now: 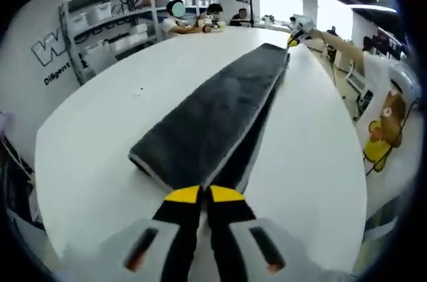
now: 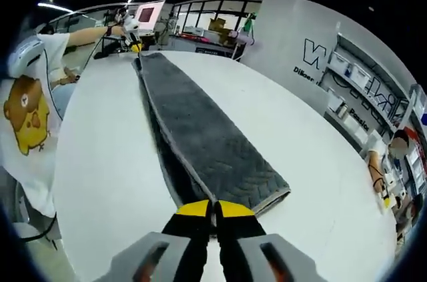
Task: Fold the towel on the table until its edges align and the towel forms a compact rectangular stack.
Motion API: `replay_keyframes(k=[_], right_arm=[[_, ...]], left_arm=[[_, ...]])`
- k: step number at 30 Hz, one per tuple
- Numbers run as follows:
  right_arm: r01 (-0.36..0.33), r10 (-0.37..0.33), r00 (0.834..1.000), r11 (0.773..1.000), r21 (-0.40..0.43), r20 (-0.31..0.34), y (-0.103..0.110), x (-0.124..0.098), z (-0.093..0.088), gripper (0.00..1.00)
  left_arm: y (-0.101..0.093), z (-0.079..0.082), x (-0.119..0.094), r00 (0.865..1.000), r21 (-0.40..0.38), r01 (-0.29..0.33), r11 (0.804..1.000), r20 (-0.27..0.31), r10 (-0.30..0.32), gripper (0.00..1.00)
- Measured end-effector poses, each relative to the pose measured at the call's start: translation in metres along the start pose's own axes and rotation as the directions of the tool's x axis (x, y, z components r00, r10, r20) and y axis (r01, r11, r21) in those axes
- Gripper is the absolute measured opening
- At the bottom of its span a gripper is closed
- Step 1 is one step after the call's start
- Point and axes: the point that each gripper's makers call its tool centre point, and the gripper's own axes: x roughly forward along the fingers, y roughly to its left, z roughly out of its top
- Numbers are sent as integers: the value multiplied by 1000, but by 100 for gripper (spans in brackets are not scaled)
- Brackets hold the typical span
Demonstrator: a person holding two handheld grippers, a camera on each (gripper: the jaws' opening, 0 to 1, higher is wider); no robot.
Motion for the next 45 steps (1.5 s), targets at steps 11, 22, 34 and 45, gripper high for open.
replay_keyframes(k=[11,22,34,45], right_arm=[[-26,26,999,999,23,-29,14,5,-20,4],[10,-9,1000,997,72,-20,19,4,-23,12],[48,-54,997,992,121,49,19,-11,-14,24],[168,-184,981,961,220,57,36,-29,-5,42]], left_arm=[[-15,-26,10,995,50,22,999,-93,-18,6],[-15,-17,4,1000,0,-17,1000,-6,17,15],[-20,5,-16,992,-63,-60,996,106,67,30],[-45,14,-52,938,-231,-143,962,279,207,43]])
